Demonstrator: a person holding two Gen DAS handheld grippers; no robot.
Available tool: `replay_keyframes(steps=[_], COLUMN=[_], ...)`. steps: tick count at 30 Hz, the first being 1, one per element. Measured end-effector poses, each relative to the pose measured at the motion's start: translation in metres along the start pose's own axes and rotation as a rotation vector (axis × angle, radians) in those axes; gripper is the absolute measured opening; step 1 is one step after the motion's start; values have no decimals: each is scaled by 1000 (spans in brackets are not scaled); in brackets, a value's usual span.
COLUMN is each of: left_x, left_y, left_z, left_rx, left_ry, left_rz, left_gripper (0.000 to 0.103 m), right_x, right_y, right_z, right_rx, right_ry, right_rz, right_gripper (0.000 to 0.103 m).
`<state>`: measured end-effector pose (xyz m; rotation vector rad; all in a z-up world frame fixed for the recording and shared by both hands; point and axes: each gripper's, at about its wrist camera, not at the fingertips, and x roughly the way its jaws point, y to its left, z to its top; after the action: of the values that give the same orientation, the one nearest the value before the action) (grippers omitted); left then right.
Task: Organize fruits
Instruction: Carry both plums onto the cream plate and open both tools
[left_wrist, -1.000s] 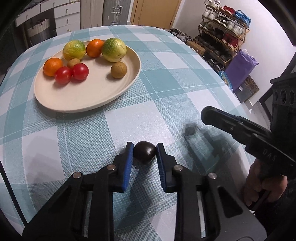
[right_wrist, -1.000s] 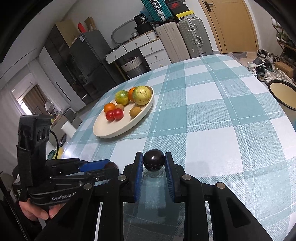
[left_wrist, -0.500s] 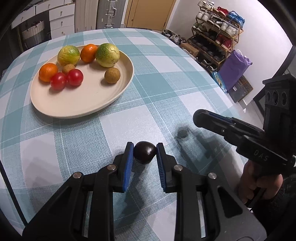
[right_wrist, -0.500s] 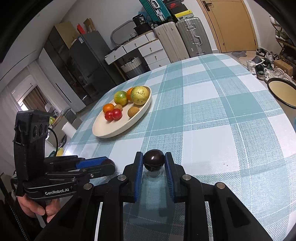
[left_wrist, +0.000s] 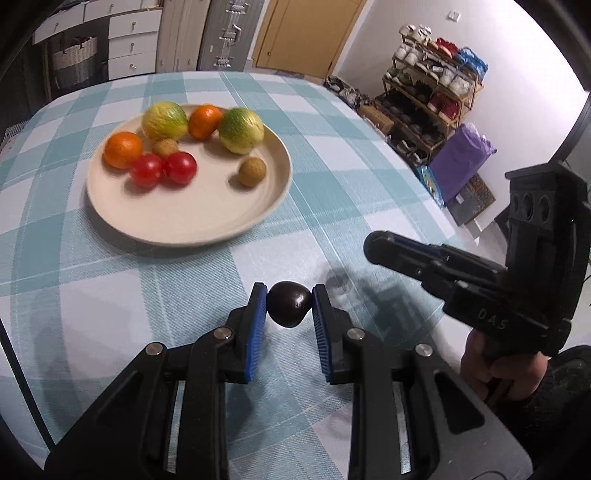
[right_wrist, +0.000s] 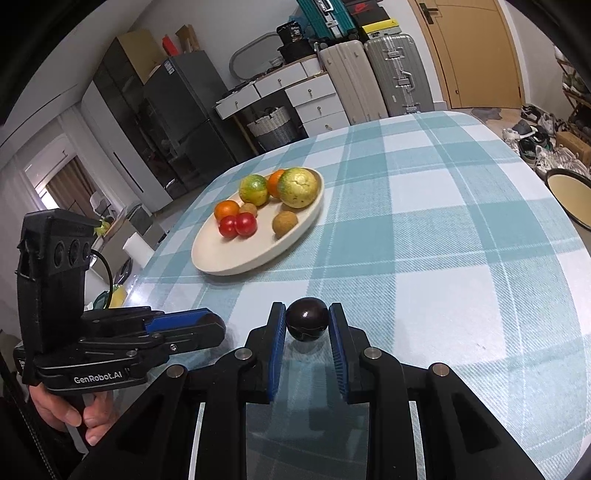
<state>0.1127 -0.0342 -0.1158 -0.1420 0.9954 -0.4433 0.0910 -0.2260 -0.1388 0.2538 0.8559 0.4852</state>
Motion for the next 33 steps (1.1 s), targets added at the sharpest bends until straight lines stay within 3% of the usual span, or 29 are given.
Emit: replay_keyframes(steps=[18, 33], left_x=[-41, -20], left_y=[81, 127], left_z=[53, 88], left_rx=[-125, -173], left_ry=[-119, -132], left_rz=[52, 78], left_gripper=[22, 22], right_x=[42, 87], right_y=[49, 65], right_z=[56, 99], right_rx=[-110, -154], right_ry=[0, 17], right_rz=[43, 52], right_gripper=[24, 24])
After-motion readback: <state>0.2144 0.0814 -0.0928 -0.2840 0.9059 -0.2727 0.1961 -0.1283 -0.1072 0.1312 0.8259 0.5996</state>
